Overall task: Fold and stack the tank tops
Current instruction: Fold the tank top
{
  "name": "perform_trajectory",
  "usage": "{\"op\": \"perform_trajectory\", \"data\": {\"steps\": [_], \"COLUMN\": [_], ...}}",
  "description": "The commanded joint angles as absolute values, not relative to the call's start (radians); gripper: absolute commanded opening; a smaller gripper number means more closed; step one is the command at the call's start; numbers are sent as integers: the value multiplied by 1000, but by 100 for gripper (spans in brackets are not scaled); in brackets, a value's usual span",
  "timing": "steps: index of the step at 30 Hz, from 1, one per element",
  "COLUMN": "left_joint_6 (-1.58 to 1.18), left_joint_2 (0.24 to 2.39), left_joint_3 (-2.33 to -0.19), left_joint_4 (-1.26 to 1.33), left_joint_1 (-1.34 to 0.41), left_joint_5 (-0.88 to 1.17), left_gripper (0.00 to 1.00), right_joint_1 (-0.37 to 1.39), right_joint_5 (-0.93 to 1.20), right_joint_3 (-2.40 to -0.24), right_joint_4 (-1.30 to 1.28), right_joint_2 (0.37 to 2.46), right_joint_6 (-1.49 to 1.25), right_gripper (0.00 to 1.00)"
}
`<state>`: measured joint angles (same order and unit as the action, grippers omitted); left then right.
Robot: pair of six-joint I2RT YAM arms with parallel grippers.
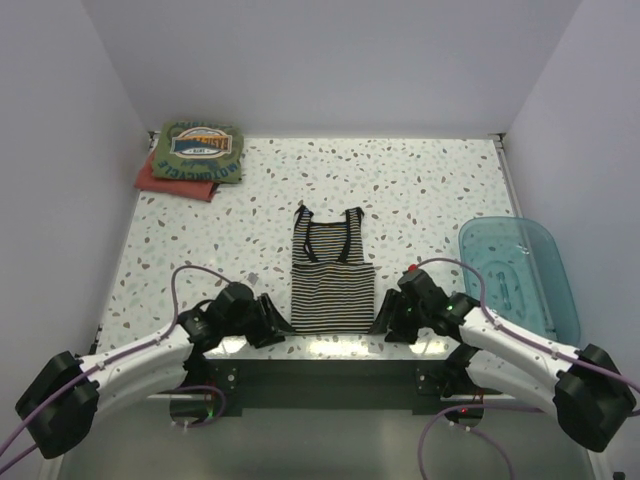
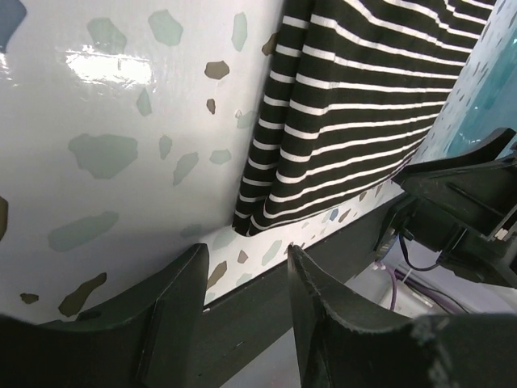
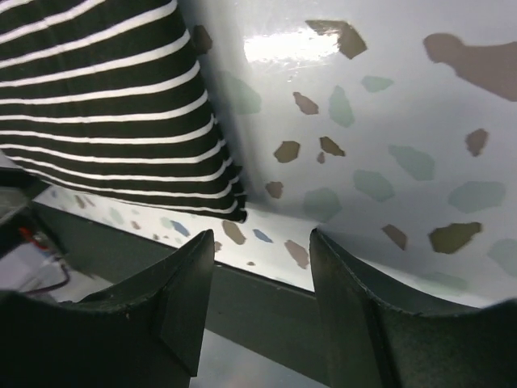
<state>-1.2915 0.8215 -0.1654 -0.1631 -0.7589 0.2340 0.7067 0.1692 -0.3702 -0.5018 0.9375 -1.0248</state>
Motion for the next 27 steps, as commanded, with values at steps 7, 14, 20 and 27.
{"op": "perform_trajectory", "data": {"steps": [7, 14, 20, 27], "left_joint_6": [-1338, -1327, -1322, -1266], "left_joint_2": [908, 963, 1006, 1037], "left_joint_3": [-150, -137, -117, -132], "left_joint_4": [-161, -98, -57, -38], "left_joint_1": [-782, -784, -784, -785], "left_joint_5": [186, 157, 130, 92], "left_gripper": [49, 46, 40, 34], "right_joint_1": [710, 712, 710, 710], "right_joint_5": [186, 153, 135, 89], "right_joint_3": [-229, -184, -164, -184], "right_joint_4": [-354, -293, -244, -253], "right_joint_2": [855, 865, 899, 934], "right_joint_6": [-1241, -1273, -1279, -1215], "right_gripper": [54, 46, 40, 25]}}
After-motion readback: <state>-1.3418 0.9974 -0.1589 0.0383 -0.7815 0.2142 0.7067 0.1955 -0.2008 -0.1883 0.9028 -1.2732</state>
